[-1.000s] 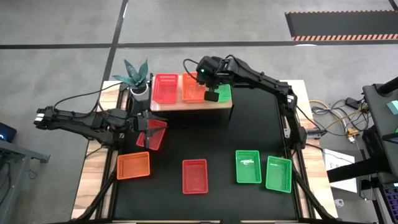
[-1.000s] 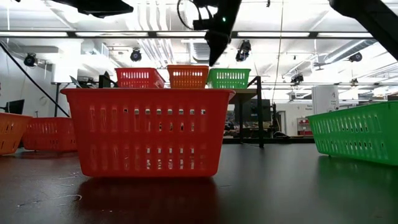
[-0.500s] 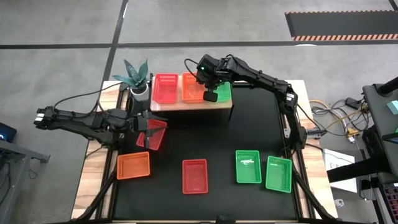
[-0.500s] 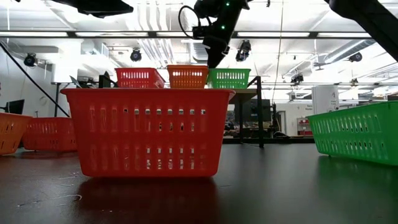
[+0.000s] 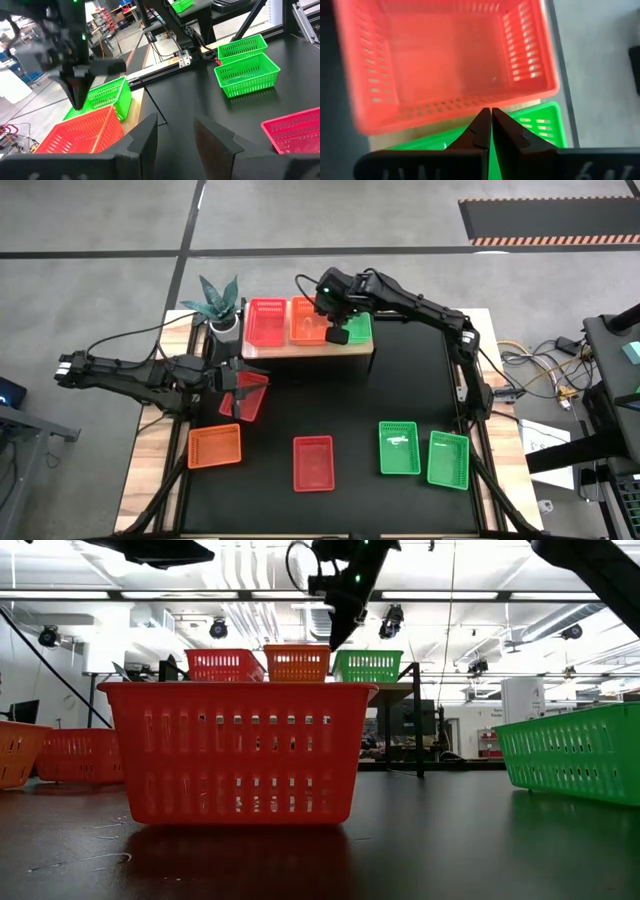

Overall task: Stack baskets on shelf by color
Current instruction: Stack the top red basket on top of the other red basket on the shelf

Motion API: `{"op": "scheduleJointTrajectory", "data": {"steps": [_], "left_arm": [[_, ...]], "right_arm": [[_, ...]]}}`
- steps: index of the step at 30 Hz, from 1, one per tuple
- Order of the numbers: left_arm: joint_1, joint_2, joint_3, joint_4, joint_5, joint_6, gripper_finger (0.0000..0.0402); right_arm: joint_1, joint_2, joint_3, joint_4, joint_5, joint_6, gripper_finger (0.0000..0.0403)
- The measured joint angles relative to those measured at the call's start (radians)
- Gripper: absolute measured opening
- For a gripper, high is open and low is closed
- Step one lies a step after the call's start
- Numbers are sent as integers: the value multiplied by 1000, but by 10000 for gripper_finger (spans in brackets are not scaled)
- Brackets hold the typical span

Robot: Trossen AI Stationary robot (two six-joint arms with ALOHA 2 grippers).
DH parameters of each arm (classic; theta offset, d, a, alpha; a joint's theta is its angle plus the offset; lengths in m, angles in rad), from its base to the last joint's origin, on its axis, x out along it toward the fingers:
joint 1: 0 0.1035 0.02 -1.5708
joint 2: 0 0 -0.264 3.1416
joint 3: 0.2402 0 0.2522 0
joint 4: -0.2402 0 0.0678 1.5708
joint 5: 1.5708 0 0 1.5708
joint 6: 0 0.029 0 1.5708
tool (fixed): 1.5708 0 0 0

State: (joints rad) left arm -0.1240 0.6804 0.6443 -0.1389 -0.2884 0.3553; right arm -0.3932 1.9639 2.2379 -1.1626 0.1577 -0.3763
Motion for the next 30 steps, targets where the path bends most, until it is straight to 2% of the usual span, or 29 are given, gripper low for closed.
{"op": "scheduleJointTrajectory", "data": {"steps": [6,10,15,21,26,30], "left_arm": [[0,0,-6,1,-1,0,112],[0,2,-7,3,-1,0,112],[0,25,-8,4,-1,-11,112],[0,92,-9,13,-1,-36,112],[-1,171,-7,101,-1,-46,112],[-5,238,6,164,0,-172,112]], "right_arm": [[75,-102,-46,11,-4,18,8],[159,-183,-183,88,-9,36,8],[268,-336,-452,249,11,58,8],[395,-557,-829,473,97,149,8],[474,-727,-1166,822,97,133,8],[500,-820,-1378,1067,96,73,8]]}}
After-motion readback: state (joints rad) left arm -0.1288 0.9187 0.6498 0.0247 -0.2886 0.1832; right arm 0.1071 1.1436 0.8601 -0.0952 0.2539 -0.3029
